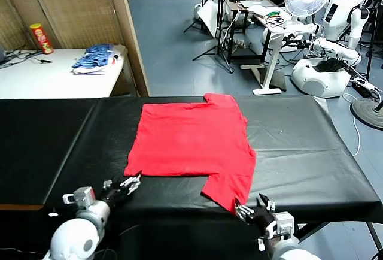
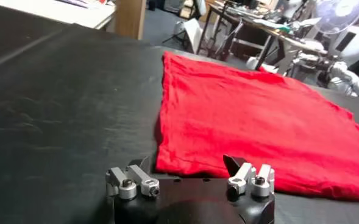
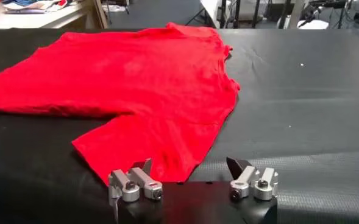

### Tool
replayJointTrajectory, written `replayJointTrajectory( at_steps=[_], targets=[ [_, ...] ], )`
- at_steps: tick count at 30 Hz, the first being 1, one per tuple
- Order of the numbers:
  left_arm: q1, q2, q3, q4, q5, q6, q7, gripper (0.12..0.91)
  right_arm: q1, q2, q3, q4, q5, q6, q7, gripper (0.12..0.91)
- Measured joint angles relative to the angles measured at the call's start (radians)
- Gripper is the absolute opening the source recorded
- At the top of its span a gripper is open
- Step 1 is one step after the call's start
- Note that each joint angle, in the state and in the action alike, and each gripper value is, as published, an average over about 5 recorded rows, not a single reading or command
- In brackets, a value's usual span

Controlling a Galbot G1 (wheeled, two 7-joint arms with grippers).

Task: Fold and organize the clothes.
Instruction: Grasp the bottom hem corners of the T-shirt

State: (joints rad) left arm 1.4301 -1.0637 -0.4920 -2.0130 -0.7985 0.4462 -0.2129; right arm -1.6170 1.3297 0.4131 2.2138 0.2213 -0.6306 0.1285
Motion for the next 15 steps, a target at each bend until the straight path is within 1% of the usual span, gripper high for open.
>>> replayJointTrajectory(
  at_steps=[2,3,5,6,7,8,11,12,13,15],
  targets=[
    [-0.005,0.0,0.0,0.006,0.001,0.001,0.0,0.798,0.002,0.001,-0.001,-0.004,0.0,0.001,0.0,0.689],
    [-0.01,-0.001,0.0,0.012,0.002,0.002,-0.001,0.798,0.003,0.002,-0.002,-0.008,-0.001,0.002,0.0,0.649],
    [-0.017,-0.001,0.001,0.023,0.004,0.004,-0.001,0.795,0.006,0.005,-0.004,-0.016,-0.002,0.004,-0.001,0.546],
    [-0.019,-0.001,0.001,0.028,0.005,0.004,0.0,0.778,0.007,0.006,-0.005,-0.02,-0.003,0.006,-0.001,0.496],
    [-0.02,-0.001,0.002,0.032,0.007,0.004,0.0,0.744,0.007,0.007,-0.006,-0.022,-0.005,0.008,-0.001,0.43],
    [-0.02,-0.001,0.002,0.036,0.008,0.003,0.001,0.71,0.007,0.008,-0.006,-0.025,-0.006,0.01,-0.001,0.38],
    [-0.017,-0.002,0.002,0.041,0.014,0.002,0.006,0.546,0.004,0.011,-0.006,-0.026,-0.008,0.014,0.005,0.217],
    [-0.016,-0.002,0.002,0.041,0.017,0.003,0.01,0.496,0.002,0.011,-0.006,-0.025,-0.008,0.015,0.009,0.182],
    [-0.015,-0.002,0.003,0.041,0.02,0.004,0.014,0.429,0.0,0.012,-0.004,-0.023,-0.008,0.015,0.013,0.147],
    [-0.013,-0.002,0.005,0.037,0.026,0.007,0.021,0.328,-0.008,0.012,0.003,-0.014,-0.009,0.012,0.023,0.125]
  ],
)
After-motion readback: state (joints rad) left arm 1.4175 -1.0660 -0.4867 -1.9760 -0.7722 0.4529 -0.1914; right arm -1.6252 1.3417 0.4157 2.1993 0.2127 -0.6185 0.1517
